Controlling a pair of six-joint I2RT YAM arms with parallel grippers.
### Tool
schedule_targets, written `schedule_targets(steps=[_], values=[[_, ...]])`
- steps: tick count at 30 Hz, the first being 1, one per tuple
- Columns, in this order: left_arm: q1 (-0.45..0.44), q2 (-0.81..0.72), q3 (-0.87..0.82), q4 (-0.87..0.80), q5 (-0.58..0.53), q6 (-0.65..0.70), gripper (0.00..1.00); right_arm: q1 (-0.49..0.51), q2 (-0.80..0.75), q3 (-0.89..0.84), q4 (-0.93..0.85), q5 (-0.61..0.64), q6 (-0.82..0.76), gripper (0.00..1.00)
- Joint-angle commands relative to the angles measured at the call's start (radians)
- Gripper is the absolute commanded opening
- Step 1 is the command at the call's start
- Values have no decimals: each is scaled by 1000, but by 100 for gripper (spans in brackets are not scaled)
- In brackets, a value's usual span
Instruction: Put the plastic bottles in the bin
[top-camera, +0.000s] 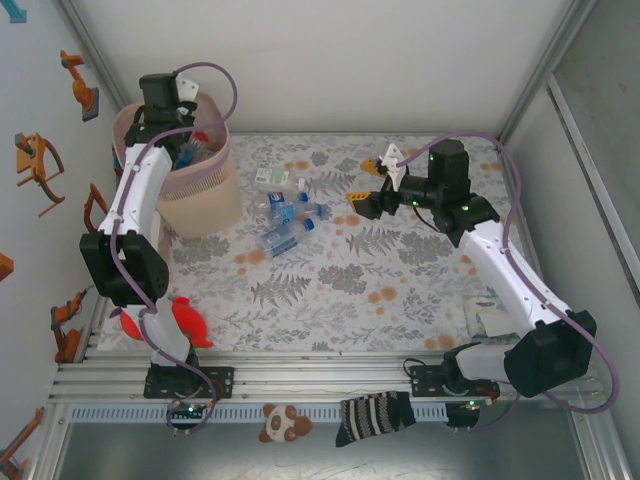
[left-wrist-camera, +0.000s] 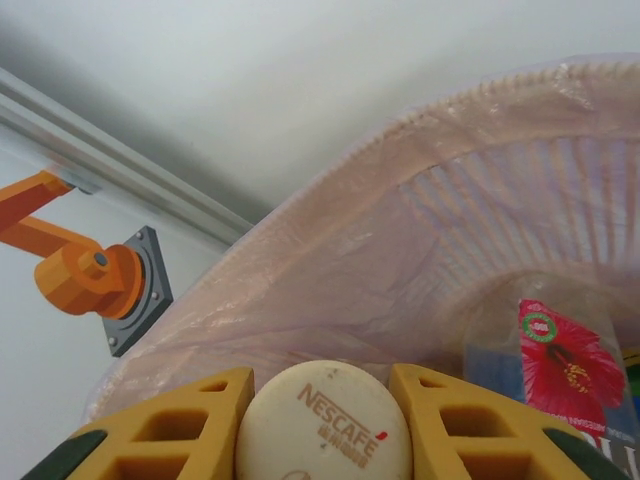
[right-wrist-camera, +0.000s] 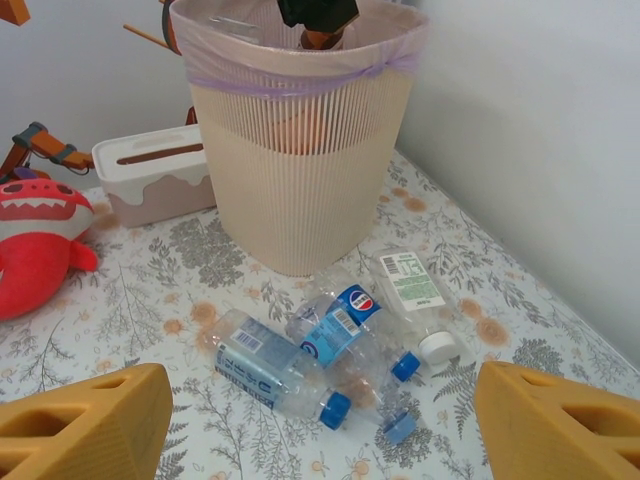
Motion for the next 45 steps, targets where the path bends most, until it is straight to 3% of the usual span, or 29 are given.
schedule_targets(steps=[1, 14, 20, 26, 30, 40, 45], values=[[23, 81, -17, -168, 90, -57, 28, 8, -8, 14, -1, 0, -7, 78], [23, 13, 45, -225, 370, -199, 64, 10, -14, 14, 3, -2, 1, 78], [23, -38, 101, -234, 462, -249, 73, 9, -21, 8, 7, -4, 3, 78], [29, -60, 142, -262, 465, -280, 74, 9, -24, 11, 9, -9, 0, 78], [42, -70, 158, -292, 484, -305, 70, 10, -24, 12, 8, -13, 3, 78], [38, -165, 105, -317, 677, -389, 61, 10, -20, 7, 20, -9, 30, 77], [-21, -222, 56, -323, 718, -403, 59, 9, -17, 4, 20, 41, 55, 77]])
